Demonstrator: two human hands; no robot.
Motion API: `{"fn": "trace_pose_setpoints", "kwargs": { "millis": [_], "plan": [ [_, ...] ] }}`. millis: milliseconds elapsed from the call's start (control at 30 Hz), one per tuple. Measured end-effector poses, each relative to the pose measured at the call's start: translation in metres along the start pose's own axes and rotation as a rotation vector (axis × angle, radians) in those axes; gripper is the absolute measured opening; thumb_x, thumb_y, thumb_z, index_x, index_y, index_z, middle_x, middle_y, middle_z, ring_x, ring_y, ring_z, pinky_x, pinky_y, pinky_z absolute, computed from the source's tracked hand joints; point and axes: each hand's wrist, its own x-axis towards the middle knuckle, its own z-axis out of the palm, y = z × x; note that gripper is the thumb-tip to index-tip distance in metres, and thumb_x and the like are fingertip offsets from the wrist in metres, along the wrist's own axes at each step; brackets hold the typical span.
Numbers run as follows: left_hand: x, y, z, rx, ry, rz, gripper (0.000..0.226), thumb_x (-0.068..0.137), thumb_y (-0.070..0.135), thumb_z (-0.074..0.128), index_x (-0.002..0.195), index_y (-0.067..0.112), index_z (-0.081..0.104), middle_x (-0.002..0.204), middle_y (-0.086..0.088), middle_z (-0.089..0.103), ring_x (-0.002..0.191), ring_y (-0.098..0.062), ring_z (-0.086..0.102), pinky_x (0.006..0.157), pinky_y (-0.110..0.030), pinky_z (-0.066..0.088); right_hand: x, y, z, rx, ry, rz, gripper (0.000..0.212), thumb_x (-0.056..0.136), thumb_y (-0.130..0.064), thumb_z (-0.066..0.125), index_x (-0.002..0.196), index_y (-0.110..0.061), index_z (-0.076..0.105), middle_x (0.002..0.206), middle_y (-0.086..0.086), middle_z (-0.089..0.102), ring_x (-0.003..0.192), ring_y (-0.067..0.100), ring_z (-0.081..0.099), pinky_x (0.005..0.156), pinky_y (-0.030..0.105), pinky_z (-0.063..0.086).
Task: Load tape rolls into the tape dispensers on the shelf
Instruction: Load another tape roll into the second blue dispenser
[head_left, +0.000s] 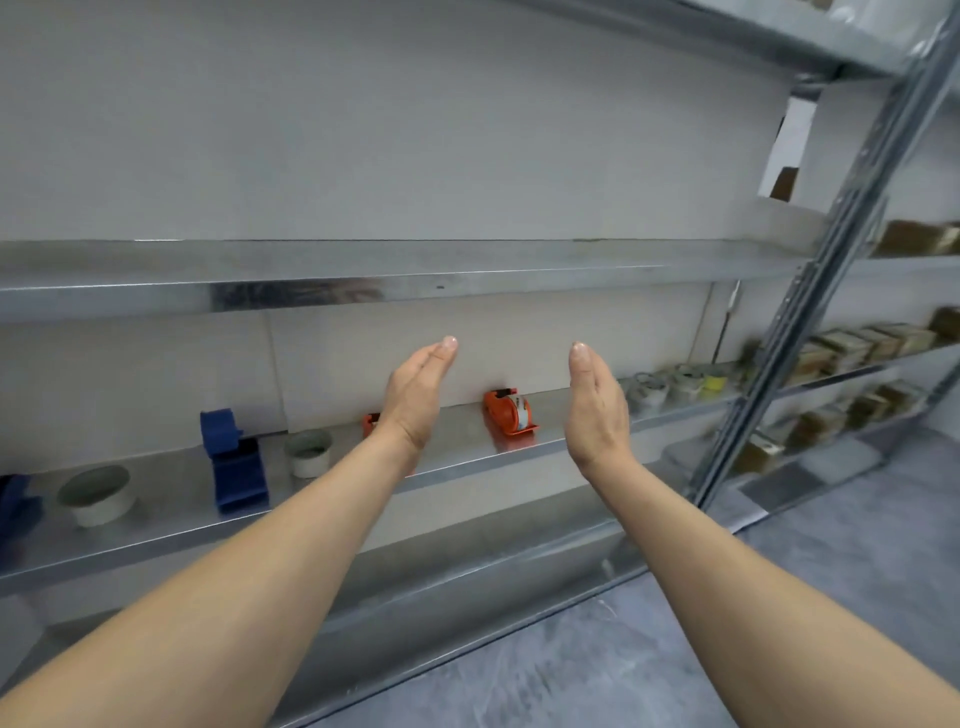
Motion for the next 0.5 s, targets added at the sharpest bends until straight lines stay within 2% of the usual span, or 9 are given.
{"fn": "trace_pose_setpoints", "kwargs": {
  "millis": [67,133,167,200,267,333,367,433,500],
  "plan": [
    [0.002,-0.003,0.020,0.004,-0.037,-0.015,0.023,0.098,0.044,0.049,0.116,0.032,0.057,0.120,0.014,0.055,0.126,-0.015,0.051,0.113,-0.045,0.034,0.005,0.007,-0.016,0.002,0.021,0.006,0.055,0.103,-0.049,0.034,0.148,-0.018,0.045,0.152,-0.003,0.047,0.139,0.010,0.040,0.105,0.019,0.024],
    [0.005,-0.005,0.040,0.019,-0.071,-0.013,0.014,0.098,0.042,0.050,0.102,0.034,0.059,0.114,0.016,0.058,0.120,-0.013,0.053,0.109,-0.041,0.037,0.013,0.016,-0.033,-0.012,0.037,0.025,0.054,0.103,-0.048,0.037,0.148,-0.019,0.044,0.151,-0.002,0.047,0.136,0.009,0.041,0.104,0.020,0.026],
    [0.007,-0.008,0.052,0.022,-0.086,-0.013,0.013,0.097,0.040,0.052,0.102,0.032,0.061,0.112,0.015,0.060,0.116,-0.013,0.054,0.105,-0.040,0.040,0.018,0.020,-0.043,-0.022,0.042,0.040,0.053,0.102,-0.047,0.041,0.148,-0.020,0.044,0.150,-0.001,0.048,0.132,0.008,0.044,0.104,0.022,0.029],
    [0.010,-0.010,0.063,0.027,-0.101,-0.014,0.017,0.096,0.036,0.055,0.109,0.029,0.063,0.115,0.011,0.061,0.114,-0.013,0.054,0.100,-0.037,0.042,0.024,0.026,-0.052,-0.026,0.047,0.057,0.053,0.100,-0.045,0.048,0.148,-0.022,0.044,0.148,0.000,0.050,0.129,0.008,0.046,0.105,0.025,0.033],
    [0.016,-0.016,0.089,0.065,-0.122,-0.007,0.041,0.092,0.023,0.063,0.132,0.019,0.056,0.126,0.000,0.058,0.114,-0.016,0.054,0.093,-0.034,0.043,0.038,0.039,-0.071,-0.034,0.051,0.082,0.061,0.091,-0.035,0.064,0.147,-0.026,0.043,0.144,0.001,0.051,0.125,0.012,0.053,0.107,0.034,0.042],
    [0.024,-0.022,0.115,0.080,-0.133,0.001,0.055,0.086,0.012,0.069,0.138,0.014,0.049,0.121,-0.006,0.060,0.106,-0.018,0.059,0.084,-0.032,0.045,0.055,0.055,-0.090,-0.063,0.043,0.098,0.068,0.083,-0.023,0.071,0.146,-0.027,0.044,0.134,-0.004,0.053,0.111,0.013,0.061,0.100,0.036,0.049],
    [0.027,-0.024,0.129,0.067,-0.140,-0.003,0.056,0.083,0.009,0.071,0.135,0.012,0.050,0.111,-0.008,0.065,0.096,-0.019,0.061,0.077,-0.031,0.045,0.064,0.062,-0.100,-0.085,0.044,0.097,0.065,0.082,-0.020,0.071,0.142,-0.027,0.048,0.128,-0.007,0.055,0.102,0.011,0.062,0.095,0.034,0.050],
    [0.034,-0.028,0.159,0.048,-0.143,-0.012,0.051,0.074,0.012,0.073,0.122,0.012,0.056,0.092,-0.010,0.068,0.081,-0.020,0.060,0.068,-0.030,0.044,0.087,0.077,-0.120,-0.127,0.059,0.082,0.045,0.079,-0.017,0.071,0.123,-0.025,0.063,0.108,-0.008,0.061,0.085,0.010,0.061,0.086,0.031,0.050],
    [0.041,-0.033,0.190,0.058,-0.123,-0.004,0.035,0.070,0.016,0.073,0.104,0.013,0.066,0.090,-0.007,0.067,0.077,-0.016,0.058,0.073,-0.031,0.044,0.109,0.091,-0.140,-0.146,0.068,0.078,0.028,0.078,-0.015,0.070,0.103,-0.025,0.070,0.091,-0.005,0.060,0.071,0.009,0.055,0.078,0.027,0.046]
  ]
}}
